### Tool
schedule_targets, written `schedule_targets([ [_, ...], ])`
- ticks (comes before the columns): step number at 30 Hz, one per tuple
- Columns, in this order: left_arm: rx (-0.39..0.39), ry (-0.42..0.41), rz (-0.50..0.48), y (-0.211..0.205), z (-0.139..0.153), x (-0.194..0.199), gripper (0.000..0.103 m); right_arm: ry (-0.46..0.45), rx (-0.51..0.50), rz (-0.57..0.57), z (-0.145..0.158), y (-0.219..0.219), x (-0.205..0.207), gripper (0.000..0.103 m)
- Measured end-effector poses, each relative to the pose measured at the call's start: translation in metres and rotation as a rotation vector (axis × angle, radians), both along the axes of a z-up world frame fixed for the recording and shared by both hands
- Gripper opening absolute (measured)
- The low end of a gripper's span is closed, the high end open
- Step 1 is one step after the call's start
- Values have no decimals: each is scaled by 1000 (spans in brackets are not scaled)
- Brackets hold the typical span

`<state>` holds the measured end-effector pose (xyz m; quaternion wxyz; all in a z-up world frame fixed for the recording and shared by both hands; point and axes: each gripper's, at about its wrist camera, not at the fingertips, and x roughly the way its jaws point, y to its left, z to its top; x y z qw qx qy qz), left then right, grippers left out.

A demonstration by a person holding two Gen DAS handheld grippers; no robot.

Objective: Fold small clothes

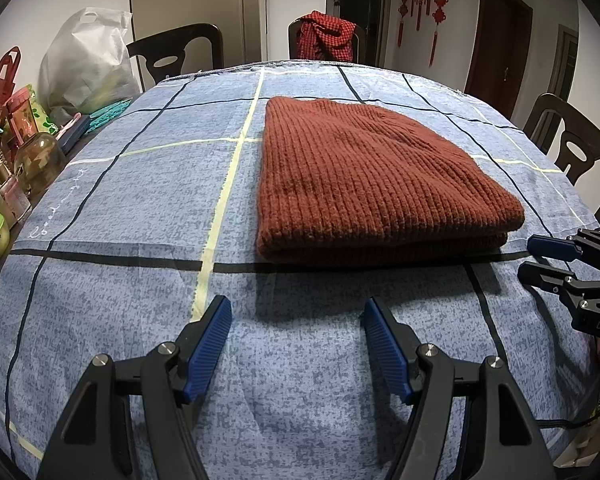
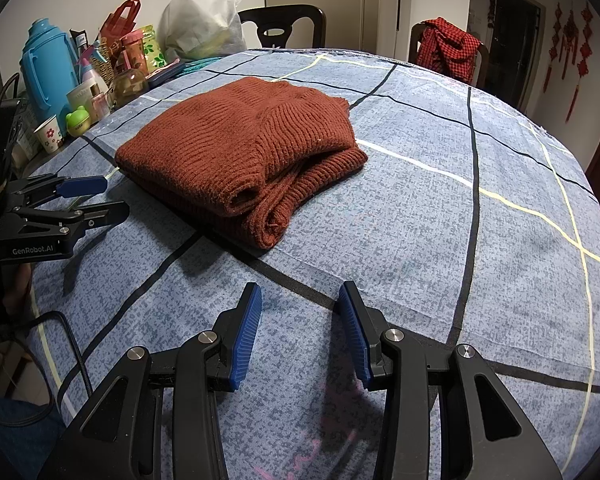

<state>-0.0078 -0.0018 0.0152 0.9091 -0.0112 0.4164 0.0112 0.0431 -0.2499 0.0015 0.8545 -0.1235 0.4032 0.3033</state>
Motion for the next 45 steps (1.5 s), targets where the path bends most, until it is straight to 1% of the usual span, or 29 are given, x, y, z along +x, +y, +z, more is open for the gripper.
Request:
schedule_targets([
  [21,3,14,18,-1,-1,0,75,0,1,0,0,0,0,41],
  [28,10,21,25,-1,-1,1,78,0,2,-1,-1,0,0,41],
  [45,11,21,26,-1,-1,1,79,0,2,-1,-1,0,0,42],
])
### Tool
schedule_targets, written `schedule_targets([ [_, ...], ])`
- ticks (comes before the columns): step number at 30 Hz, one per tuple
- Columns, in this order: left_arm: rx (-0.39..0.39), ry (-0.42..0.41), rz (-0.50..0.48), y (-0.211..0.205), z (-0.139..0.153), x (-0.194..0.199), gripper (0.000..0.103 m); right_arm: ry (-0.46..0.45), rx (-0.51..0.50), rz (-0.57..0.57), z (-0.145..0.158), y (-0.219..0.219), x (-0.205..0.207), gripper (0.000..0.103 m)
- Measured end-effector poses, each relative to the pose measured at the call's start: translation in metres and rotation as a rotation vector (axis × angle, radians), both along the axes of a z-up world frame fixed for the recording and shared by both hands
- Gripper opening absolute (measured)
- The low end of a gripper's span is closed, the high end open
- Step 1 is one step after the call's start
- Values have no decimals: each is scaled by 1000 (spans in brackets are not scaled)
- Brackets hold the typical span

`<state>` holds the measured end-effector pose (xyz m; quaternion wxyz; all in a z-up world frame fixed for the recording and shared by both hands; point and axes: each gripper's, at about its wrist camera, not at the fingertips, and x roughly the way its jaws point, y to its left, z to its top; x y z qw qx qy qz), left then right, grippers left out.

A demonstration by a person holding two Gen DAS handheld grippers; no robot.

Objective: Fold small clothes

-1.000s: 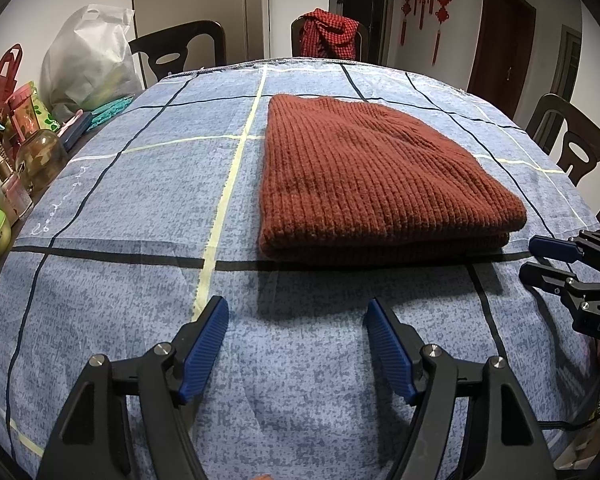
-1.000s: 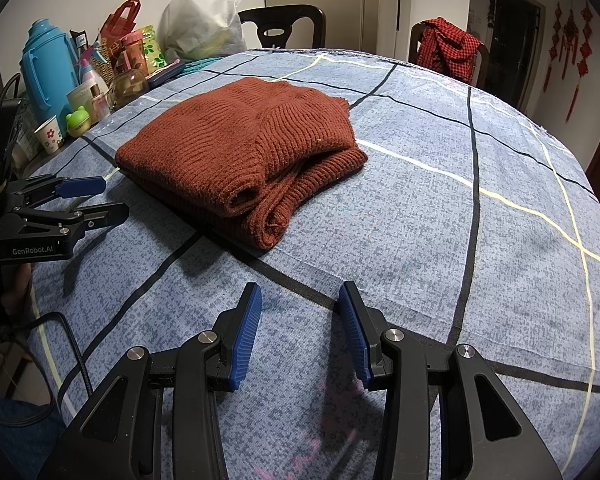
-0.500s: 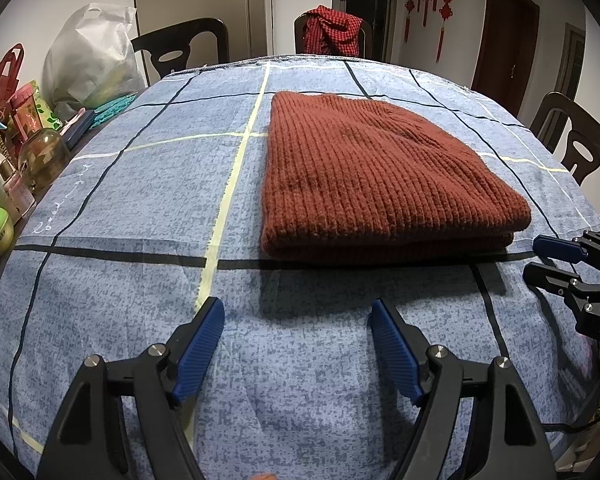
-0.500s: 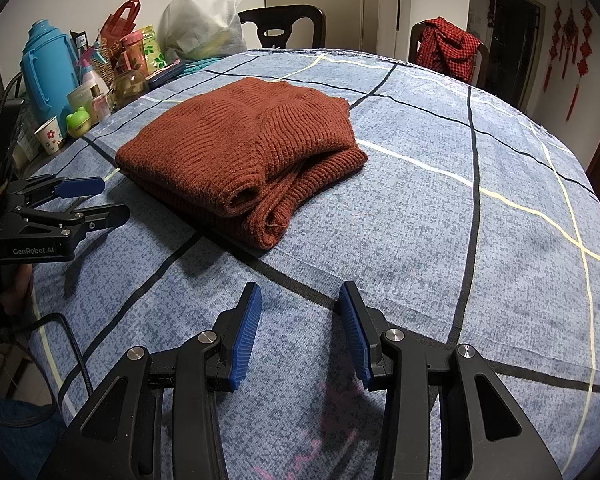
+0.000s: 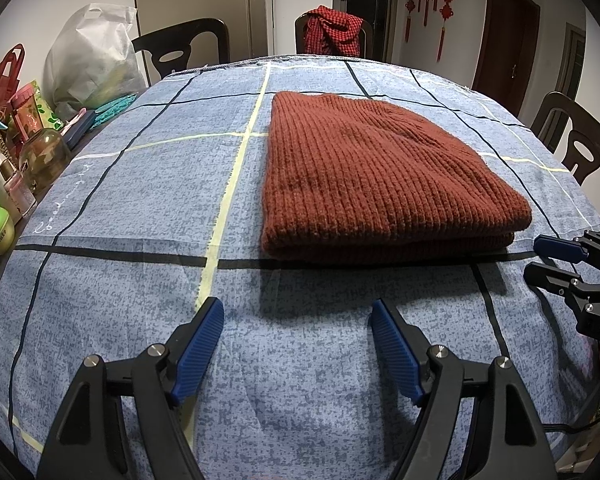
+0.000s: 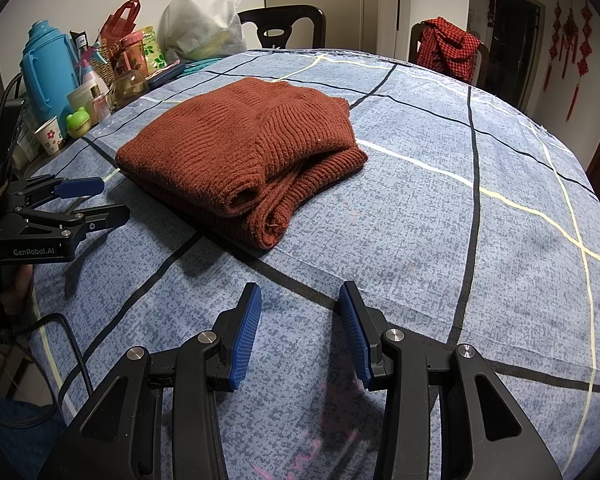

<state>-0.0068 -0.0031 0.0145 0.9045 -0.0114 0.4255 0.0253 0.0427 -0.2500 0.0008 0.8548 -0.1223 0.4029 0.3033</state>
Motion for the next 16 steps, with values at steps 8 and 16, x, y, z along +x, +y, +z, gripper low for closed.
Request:
schedule_targets([
  [8,0,0,-1,1,0,0,79,1,1,0,0,0,0,42],
  [16,-2,1,2,1,-1,-1,79,1,1,0,0,0,0,42],
])
